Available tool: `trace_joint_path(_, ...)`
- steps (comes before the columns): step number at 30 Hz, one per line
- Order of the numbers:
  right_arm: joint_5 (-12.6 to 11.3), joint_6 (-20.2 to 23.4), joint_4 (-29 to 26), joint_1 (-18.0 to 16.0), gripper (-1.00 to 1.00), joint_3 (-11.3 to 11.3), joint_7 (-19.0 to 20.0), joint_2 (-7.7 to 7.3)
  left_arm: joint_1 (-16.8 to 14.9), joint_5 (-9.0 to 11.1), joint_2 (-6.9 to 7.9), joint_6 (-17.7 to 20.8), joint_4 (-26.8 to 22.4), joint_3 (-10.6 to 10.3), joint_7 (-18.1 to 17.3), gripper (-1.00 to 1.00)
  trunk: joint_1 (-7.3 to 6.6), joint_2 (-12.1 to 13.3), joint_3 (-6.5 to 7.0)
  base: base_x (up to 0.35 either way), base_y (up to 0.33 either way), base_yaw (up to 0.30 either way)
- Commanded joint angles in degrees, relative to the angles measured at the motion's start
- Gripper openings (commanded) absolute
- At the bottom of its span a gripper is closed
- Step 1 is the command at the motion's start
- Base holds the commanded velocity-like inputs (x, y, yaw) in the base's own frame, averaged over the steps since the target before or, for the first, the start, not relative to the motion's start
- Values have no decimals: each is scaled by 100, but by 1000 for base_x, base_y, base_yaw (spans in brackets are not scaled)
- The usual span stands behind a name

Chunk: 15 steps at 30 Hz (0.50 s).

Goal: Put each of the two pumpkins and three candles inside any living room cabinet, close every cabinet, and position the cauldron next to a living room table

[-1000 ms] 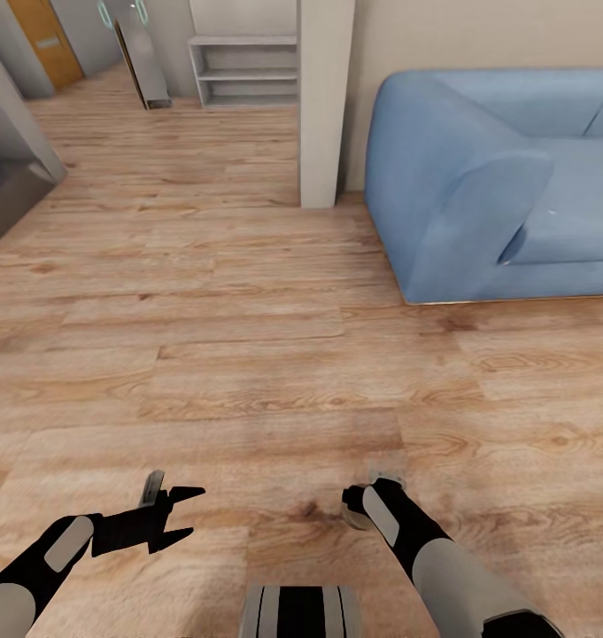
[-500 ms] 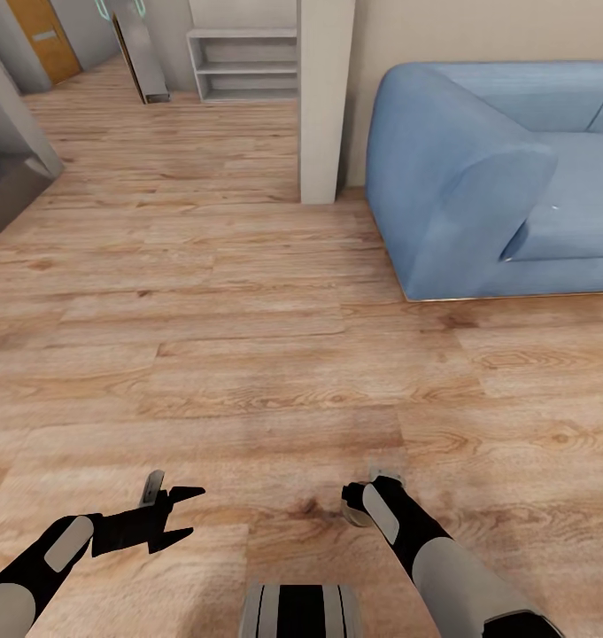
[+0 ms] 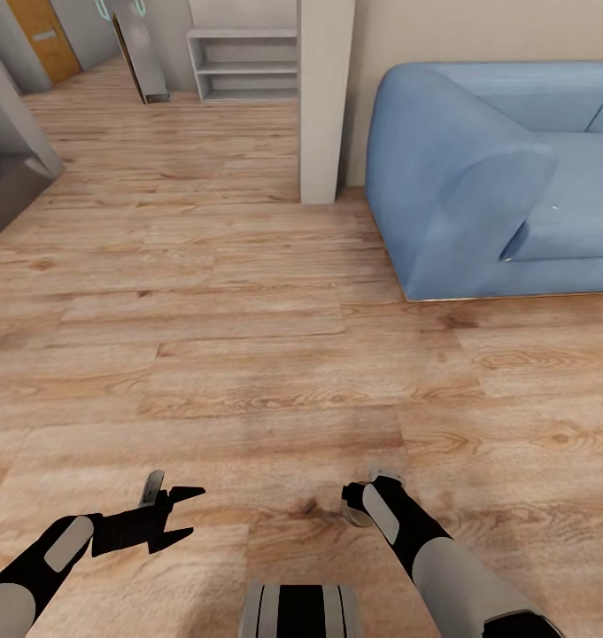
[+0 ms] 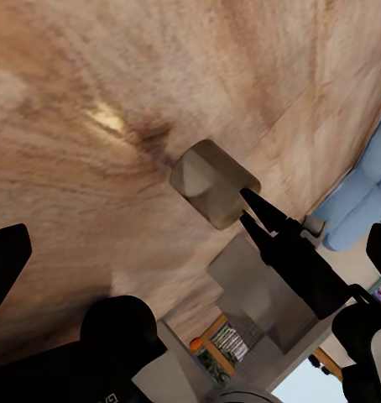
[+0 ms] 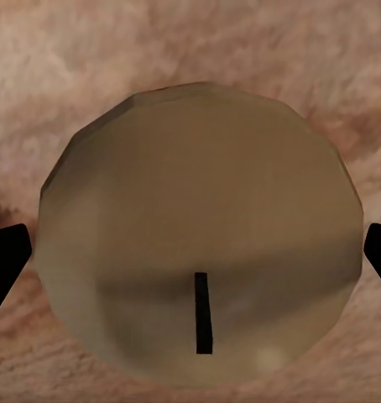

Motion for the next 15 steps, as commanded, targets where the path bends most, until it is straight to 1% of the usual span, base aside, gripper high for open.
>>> trace_joint_path(1,97,17,123,3,-100,-4,-14,-5,1,0,1,1,-2,1,0,100,2,1,-1,0,0,0)
trace_joint_path(4,97,17,126,3,-100,-3,-14,-5,1,0,1,1,-2,0,0,100,-6,5,66,0,0,0)
trace_joint_path(6,97,17,126,3,-100,-3,-14,-5,1,0,1,1,-2,1,0,100,-6,5,66,0,0,0)
trace_joint_path(15,92,17,124,3,-100,-3,-14,-5,1,0,5,1,-2,2,0,100,-29,17,265,0,0,0)
